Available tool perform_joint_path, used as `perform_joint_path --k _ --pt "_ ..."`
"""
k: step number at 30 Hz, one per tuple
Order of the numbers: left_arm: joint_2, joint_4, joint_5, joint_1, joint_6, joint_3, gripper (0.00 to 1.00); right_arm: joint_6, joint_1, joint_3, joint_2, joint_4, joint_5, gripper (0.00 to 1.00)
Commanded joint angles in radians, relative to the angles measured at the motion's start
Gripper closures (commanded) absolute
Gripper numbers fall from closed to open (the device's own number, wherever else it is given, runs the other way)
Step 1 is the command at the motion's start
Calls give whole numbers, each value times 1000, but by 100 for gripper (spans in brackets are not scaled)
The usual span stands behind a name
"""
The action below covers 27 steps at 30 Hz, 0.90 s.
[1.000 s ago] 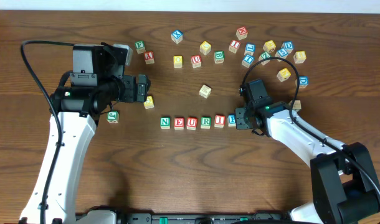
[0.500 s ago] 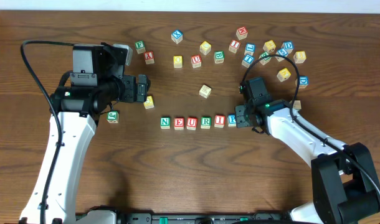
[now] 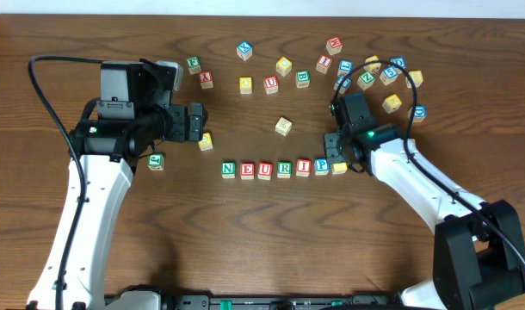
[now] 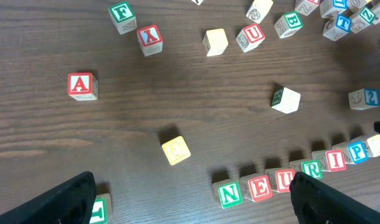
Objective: Spell out NEURIPS
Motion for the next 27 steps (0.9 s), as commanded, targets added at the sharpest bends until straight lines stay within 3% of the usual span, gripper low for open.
perform_joint_path --k 1,8,12,24,27 --pt "-9 0 11 3 6 24 2 -17 5 48 7 -32 73 60" --pt "-9 0 12 3 6 24 2 26 5 58 7 -129 195 62" --pt "-9 0 11 3 6 24 2 78 4 58 7 -187 251 57" --pt "-9 0 11 3 6 24 2 135 -18 58 7 -251 281 56" --pt "-9 0 12 3 6 24 2 135 -18 44 8 -232 278 64"
